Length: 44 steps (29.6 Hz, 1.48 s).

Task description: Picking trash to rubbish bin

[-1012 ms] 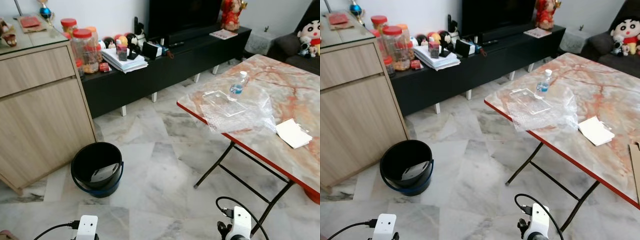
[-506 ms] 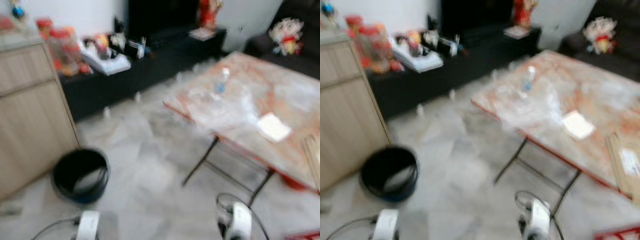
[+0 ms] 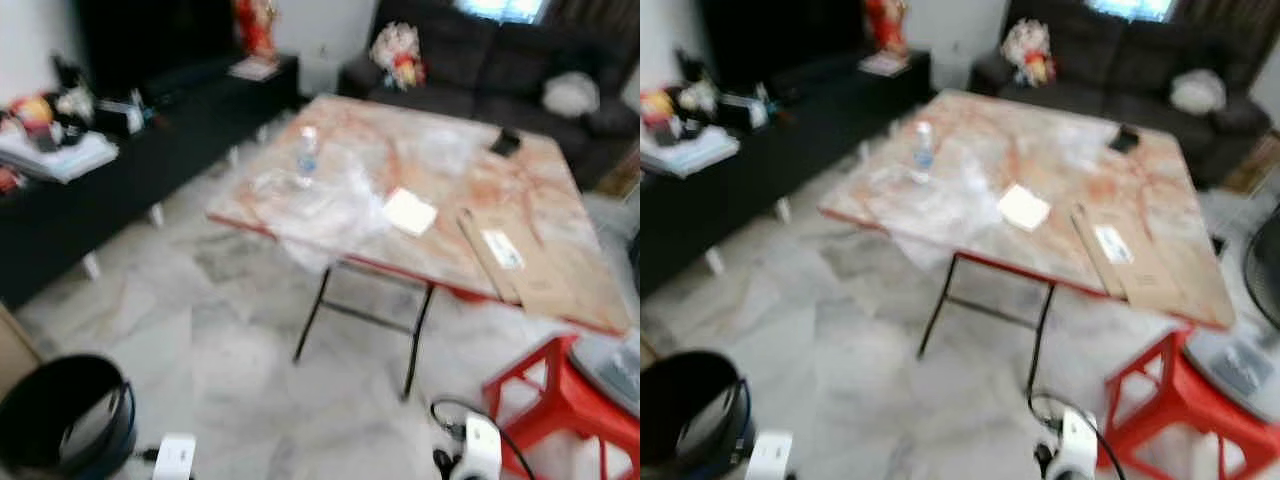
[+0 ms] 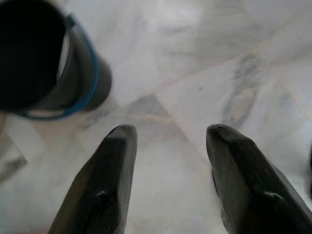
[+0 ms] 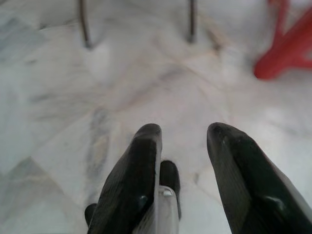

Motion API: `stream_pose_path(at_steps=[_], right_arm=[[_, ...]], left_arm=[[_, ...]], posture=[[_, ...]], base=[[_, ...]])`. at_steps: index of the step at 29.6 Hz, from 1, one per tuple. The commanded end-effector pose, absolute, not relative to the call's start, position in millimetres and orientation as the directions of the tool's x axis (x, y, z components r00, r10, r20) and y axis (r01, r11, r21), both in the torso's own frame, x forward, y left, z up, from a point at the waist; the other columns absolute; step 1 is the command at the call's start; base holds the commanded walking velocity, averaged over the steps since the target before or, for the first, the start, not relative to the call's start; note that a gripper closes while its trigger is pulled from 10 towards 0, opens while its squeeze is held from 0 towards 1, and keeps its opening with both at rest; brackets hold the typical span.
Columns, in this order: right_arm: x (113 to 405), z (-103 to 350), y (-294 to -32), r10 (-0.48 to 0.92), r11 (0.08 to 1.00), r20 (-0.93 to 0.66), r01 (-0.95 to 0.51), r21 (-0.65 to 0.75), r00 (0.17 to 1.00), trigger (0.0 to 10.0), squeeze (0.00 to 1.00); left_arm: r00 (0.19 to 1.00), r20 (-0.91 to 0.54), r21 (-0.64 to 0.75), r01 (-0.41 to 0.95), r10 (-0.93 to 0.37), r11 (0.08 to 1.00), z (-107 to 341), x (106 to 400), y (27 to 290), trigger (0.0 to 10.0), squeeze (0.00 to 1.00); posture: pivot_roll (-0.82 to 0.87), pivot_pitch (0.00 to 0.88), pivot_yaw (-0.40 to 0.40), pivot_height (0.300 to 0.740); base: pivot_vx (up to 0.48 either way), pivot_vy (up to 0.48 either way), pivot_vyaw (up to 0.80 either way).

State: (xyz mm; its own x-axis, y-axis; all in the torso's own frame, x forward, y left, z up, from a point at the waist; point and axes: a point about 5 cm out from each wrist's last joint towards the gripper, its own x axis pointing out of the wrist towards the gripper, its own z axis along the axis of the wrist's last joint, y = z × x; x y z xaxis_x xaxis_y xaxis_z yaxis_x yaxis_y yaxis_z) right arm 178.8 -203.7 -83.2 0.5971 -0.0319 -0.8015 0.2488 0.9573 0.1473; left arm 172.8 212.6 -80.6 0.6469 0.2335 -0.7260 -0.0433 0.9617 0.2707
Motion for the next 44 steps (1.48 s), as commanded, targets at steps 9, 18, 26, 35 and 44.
stream_pose_path(at_steps=[9, 18, 26, 35, 44], right_arm=[[179.4, -83.0, -204.7, -0.039, 0.954, -0.803, 0.260, 0.146, 0.594, 10.0, 0.00], [179.9, -82.8, -203.9, -0.045, 0.953, -0.800, 0.267, 0.146, 0.598, 10.0, 0.00], [186.6, -78.9, -206.4, -0.052, 0.951, -0.782, 0.269, 0.151, 0.621, 10.0, 0.00], [199.9, -71.2, -209.0, -0.059, 0.952, -0.748, 0.263, 0.156, 0.661, 10.0, 0.00], [229.0, -51.9, -208.9, -0.052, 0.960, -0.649, 0.216, 0.176, 0.759, 10.0, 0.00]], left_arm=[[0.643, -0.734, 0.268, -0.021, 0.218, 0.963, -82.7, 170.0, 208.5, 10.0, 0.00], [0.645, -0.735, 0.267, -0.010, 0.210, 0.964, -82.5, 171.0, 207.6, 10.0, 0.00], [0.646, -0.736, 0.258, -0.006, 0.201, 0.966, -82.3, 172.7, 205.2, 10.0, 0.00], [0.684, -0.704, 0.237, -0.026, 0.190, 0.971, -76.4, 184.3, 202.4, 10.0, 0.00], [0.780, -0.591, 0.215, -0.090, 0.203, 0.972, -57.9, 212.6, 200.1, 10.0, 0.00]], posture=[[-0.01, 0.000, -0.047, 0.740], [-0.01, 0.000, -0.044, 0.740], [-0.02, 0.000, -0.045, 0.740], [-0.03, 0.000, -0.041, 0.740], [-0.05, 0.000, -0.035, 0.740]], base=[[0.000, 0.000, -0.80], [0.000, 0.000, -0.70], [0.000, 0.000, 0.00], [0.000, 0.000, 0.00], [0.000, 0.000, 0.00]])
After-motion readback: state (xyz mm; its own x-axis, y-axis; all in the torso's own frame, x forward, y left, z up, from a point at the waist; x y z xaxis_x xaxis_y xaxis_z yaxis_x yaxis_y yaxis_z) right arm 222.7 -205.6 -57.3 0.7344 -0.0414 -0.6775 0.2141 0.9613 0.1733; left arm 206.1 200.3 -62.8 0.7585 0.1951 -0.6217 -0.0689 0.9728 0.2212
